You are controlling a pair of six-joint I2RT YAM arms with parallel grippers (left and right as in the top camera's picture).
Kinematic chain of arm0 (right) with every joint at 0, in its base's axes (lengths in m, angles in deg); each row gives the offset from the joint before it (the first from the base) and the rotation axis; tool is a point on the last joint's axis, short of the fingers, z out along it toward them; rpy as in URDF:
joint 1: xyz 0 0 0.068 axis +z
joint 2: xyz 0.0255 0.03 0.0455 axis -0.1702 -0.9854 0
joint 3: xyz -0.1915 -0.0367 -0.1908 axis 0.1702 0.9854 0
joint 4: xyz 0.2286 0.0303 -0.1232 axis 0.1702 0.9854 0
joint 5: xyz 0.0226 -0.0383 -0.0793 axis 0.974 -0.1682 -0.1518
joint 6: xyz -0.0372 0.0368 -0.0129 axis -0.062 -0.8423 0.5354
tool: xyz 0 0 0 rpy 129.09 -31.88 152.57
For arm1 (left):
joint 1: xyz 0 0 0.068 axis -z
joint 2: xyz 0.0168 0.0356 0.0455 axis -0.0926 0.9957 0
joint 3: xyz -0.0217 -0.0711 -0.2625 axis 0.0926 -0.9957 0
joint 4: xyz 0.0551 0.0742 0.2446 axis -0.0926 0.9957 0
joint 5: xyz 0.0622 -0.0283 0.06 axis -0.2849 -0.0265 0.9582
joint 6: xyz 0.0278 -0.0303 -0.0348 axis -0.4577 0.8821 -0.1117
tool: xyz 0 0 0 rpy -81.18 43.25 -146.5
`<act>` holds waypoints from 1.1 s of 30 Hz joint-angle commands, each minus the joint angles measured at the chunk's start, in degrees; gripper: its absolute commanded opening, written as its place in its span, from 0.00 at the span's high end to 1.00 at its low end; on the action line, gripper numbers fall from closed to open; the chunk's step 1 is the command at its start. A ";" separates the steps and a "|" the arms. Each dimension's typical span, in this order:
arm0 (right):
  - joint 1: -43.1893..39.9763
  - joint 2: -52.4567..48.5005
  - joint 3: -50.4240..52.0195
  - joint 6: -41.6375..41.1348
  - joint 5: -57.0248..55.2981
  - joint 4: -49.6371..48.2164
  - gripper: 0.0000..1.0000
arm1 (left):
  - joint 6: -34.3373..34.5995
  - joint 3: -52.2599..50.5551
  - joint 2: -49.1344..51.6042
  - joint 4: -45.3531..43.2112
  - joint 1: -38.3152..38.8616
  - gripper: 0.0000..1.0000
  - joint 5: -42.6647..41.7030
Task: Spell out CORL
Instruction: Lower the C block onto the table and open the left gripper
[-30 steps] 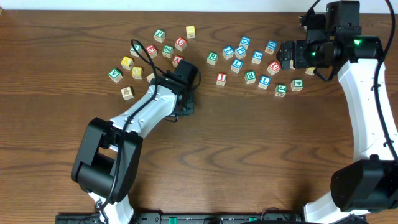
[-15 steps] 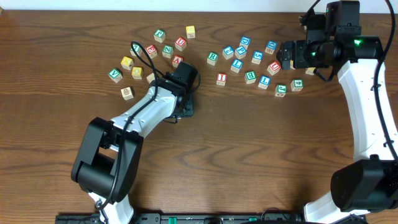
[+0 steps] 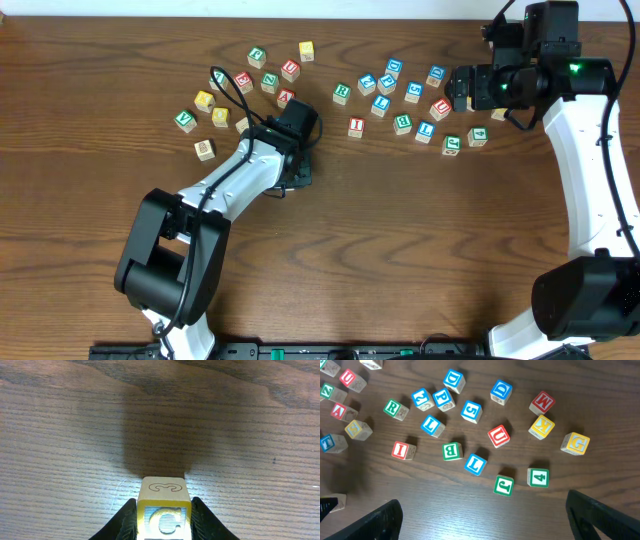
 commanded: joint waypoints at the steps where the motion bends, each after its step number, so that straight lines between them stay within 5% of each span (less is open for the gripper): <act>1: 0.90 0.24 -1.20 0.70 0.37 0.11 0.01 | -0.11 0.11 0.15 0.39 0.13 0.71 0.68; 8: 0.90 0.24 -1.20 0.70 0.35 0.11 0.01 | -1.09 0.22 0.15 0.31 0.11 0.69 0.55; 12: 0.90 0.24 -1.20 0.70 0.35 0.11 0.01 | -7.80 0.31 0.15 -1.25 0.09 0.69 -2.62; 22: 0.90 0.24 -1.20 0.70 0.35 0.11 0.01 | -7.89 0.33 0.15 -1.33 0.09 0.69 -2.75; 25: 0.90 0.24 -1.20 0.70 0.35 0.11 0.01 | -7.89 0.37 0.11 -1.29 0.09 0.59 -2.75; 33: 0.90 0.24 -1.20 0.70 0.35 0.11 0.01 | -7.93 2.01 -1.57 -1.01 -0.11 0.56 -2.71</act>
